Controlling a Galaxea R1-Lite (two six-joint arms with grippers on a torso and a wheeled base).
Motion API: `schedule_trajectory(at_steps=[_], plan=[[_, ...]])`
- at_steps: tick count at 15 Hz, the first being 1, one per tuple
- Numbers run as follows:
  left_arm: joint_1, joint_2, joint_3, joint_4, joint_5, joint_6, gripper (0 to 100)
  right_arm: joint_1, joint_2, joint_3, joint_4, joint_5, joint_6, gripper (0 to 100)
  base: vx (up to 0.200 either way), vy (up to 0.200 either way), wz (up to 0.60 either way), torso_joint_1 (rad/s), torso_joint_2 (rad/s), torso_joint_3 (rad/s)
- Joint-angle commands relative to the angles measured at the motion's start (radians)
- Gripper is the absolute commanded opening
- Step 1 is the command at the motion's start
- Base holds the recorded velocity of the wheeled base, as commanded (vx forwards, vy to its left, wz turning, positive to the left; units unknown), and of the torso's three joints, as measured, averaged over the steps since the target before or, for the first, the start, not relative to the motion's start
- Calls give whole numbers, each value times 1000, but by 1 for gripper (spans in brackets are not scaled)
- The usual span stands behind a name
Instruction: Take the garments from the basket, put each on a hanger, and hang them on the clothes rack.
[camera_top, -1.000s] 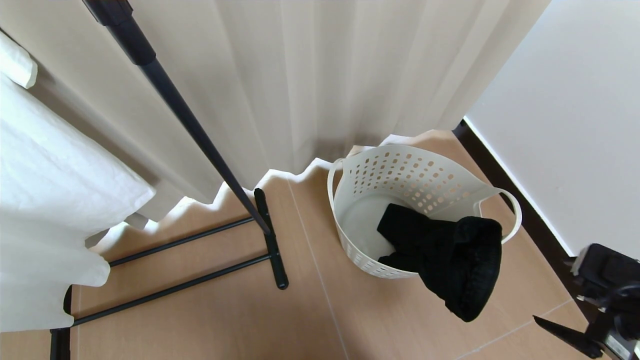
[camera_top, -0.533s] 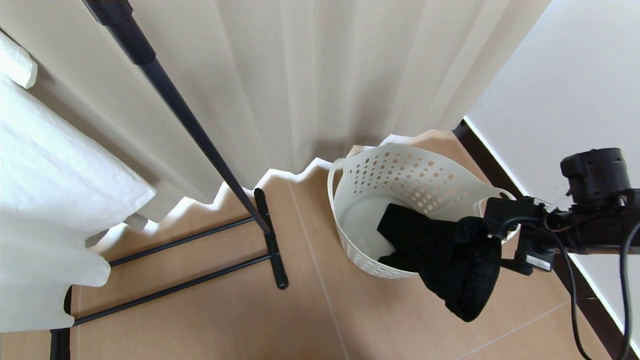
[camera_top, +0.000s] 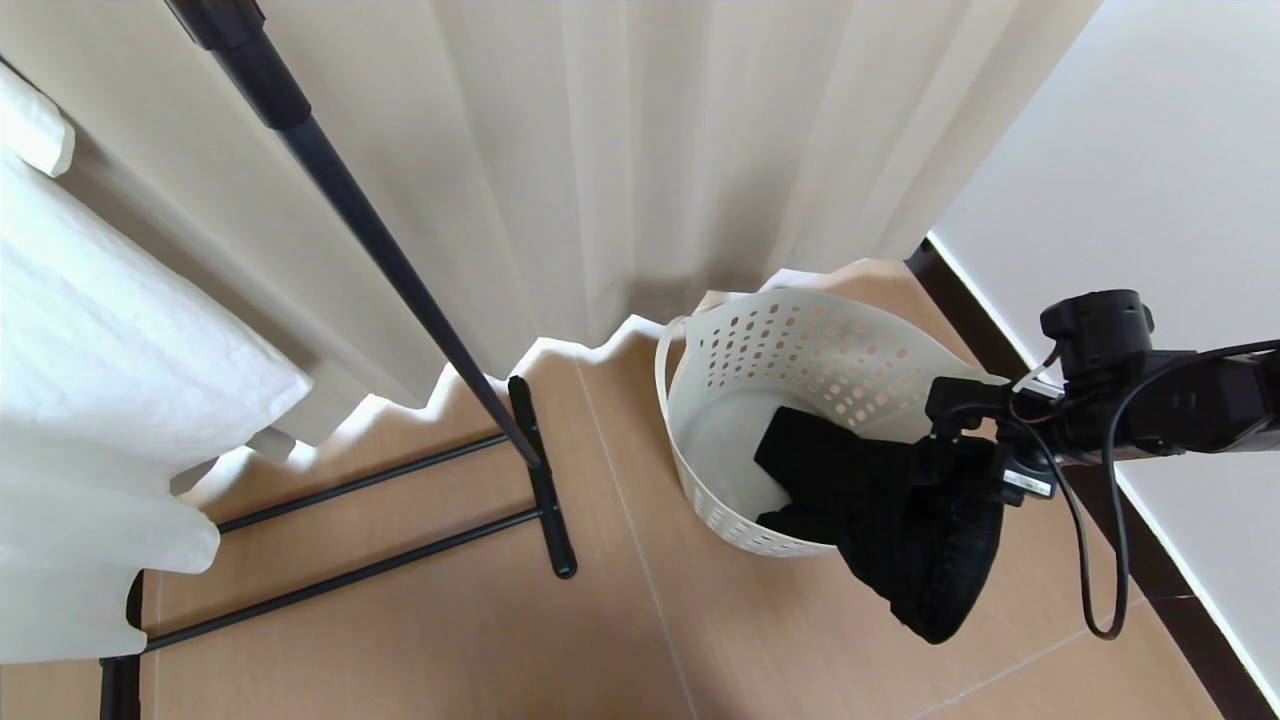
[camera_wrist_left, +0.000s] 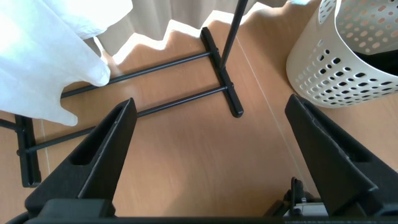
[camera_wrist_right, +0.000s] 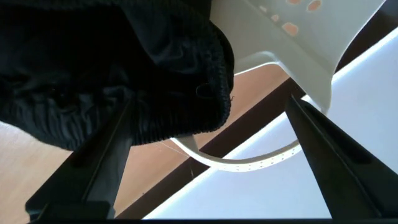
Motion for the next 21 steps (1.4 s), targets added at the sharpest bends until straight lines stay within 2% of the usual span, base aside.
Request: schedule_trajectory(at_steps=[1,10,14,15,19,21], plan=[[0,1,0,0,0,0,100,-6,31,-12,-2,0,1,100,0,0,0,0,0,0],[0,1,0,0,0,0,100,-29,93,-90,-2,3,13,100,0,0,0,0,0,0],[0,1,0,0,0,0,100,-28,107,-93,-2,6,13,100,0,0,0,0,0,0],[0,1,0,0,0,0,100,-28,115,-95,-2,6,13,0,0,0,0,0,0,0],[0,1,0,0,0,0,100,-28,100,-76,-1,9,27,0,0,0,0,0,0,0],[0,1,0,0,0,0,100,-17,-15,8,-2,15,36,0,0,0,0,0,0,0]])
